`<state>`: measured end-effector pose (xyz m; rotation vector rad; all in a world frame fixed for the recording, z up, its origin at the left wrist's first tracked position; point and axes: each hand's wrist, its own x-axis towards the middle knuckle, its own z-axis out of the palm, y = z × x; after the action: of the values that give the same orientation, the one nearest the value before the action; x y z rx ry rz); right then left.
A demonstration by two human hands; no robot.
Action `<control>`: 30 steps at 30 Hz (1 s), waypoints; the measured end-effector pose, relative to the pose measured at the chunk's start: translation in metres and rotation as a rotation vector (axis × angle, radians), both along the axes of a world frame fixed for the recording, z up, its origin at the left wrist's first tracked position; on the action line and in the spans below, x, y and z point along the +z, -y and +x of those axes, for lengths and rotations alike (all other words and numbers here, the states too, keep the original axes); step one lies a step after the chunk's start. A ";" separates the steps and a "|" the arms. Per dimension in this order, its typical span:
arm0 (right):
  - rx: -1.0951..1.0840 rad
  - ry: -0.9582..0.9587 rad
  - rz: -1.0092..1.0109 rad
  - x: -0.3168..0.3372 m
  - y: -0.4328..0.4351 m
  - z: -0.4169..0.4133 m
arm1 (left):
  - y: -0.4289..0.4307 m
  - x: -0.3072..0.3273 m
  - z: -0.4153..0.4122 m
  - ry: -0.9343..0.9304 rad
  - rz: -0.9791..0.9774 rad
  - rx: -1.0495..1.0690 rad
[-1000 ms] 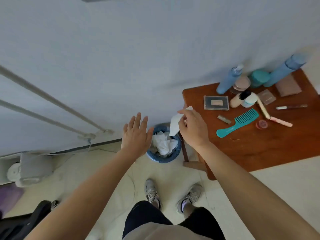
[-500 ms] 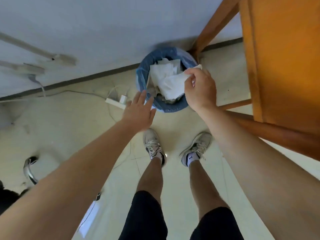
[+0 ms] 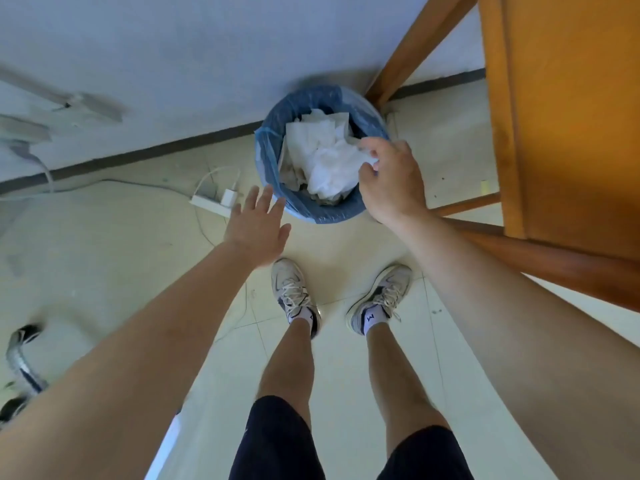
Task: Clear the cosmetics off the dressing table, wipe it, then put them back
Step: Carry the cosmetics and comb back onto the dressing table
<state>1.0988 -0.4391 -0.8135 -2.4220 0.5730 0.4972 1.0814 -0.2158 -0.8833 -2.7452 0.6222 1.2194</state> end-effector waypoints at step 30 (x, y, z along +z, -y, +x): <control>-0.090 0.391 -0.364 0.414 0.266 -0.009 | 0.267 0.450 0.140 0.466 -0.623 0.031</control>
<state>1.0899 -0.7056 -0.3995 -2.7176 0.6373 -0.1355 1.2213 -0.4831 -0.4329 -3.3642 1.0340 0.3731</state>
